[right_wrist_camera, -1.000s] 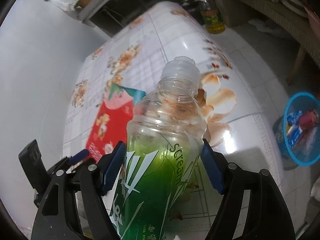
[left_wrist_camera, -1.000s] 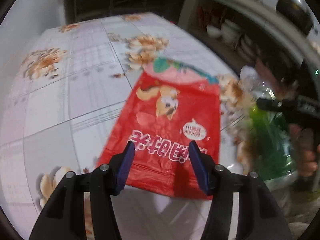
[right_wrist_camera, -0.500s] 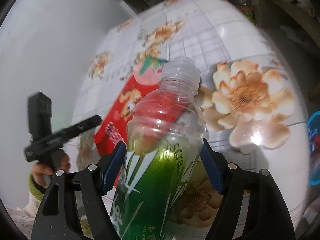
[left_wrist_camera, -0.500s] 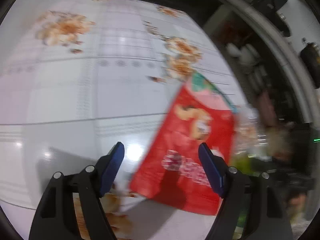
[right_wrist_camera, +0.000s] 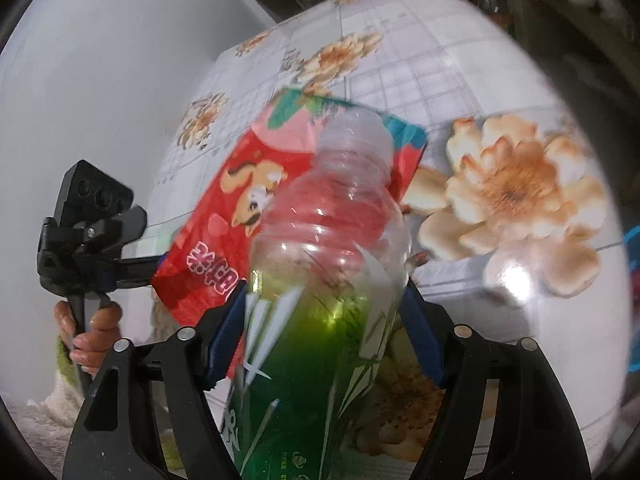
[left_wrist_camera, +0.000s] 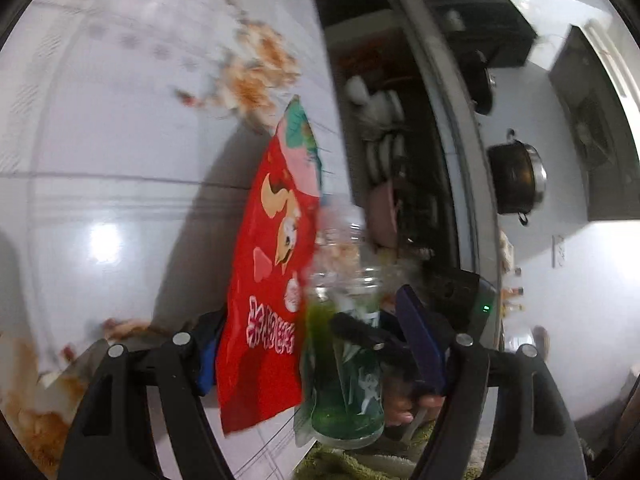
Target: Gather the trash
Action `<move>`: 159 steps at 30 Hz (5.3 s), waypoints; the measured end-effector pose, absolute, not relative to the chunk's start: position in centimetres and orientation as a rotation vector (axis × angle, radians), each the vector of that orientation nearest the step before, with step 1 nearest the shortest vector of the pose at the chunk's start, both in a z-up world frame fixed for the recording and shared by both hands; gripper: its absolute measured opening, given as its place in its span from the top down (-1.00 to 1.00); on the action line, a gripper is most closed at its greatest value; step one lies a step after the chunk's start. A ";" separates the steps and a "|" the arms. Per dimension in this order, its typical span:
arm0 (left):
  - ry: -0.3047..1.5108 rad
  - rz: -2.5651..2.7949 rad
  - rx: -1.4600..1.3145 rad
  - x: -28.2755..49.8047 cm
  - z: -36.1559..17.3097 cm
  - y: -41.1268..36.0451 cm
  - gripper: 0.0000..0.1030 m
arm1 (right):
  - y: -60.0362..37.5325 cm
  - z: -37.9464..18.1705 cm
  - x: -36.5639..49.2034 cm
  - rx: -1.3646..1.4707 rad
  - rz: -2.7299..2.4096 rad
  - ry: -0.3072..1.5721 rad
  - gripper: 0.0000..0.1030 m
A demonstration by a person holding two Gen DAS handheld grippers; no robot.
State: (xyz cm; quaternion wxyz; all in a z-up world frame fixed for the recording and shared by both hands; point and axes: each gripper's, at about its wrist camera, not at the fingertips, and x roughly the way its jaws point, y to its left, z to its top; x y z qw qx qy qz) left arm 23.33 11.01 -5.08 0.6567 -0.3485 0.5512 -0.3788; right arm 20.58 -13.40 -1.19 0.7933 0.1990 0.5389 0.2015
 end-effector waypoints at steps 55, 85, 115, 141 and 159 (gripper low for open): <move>1.217 -1.014 0.721 20.2 -15.1 -47.5 0.98 | -46.8 -11.4 -4.5 1.123 -0.320 0.966 -0.17; 1.004 -0.949 0.163 19.5 2.4 -28.5 -0.61 | -49.4 -16.6 11.6 0.689 -0.447 1.132 -0.33; 0.754 -0.687 0.056 4.2 5.4 -9.2 -0.89 | -29.4 6.0 -4.2 0.379 -0.381 0.653 -0.85; 0.742 -0.234 0.162 3.6 5.4 -6.9 -0.89 | -23.5 6.7 -3.8 0.158 -0.491 0.708 -0.85; 0.838 -0.159 0.225 2.6 3.0 -6.3 -0.89 | -23.8 4.7 -4.5 0.212 -0.516 0.773 -0.85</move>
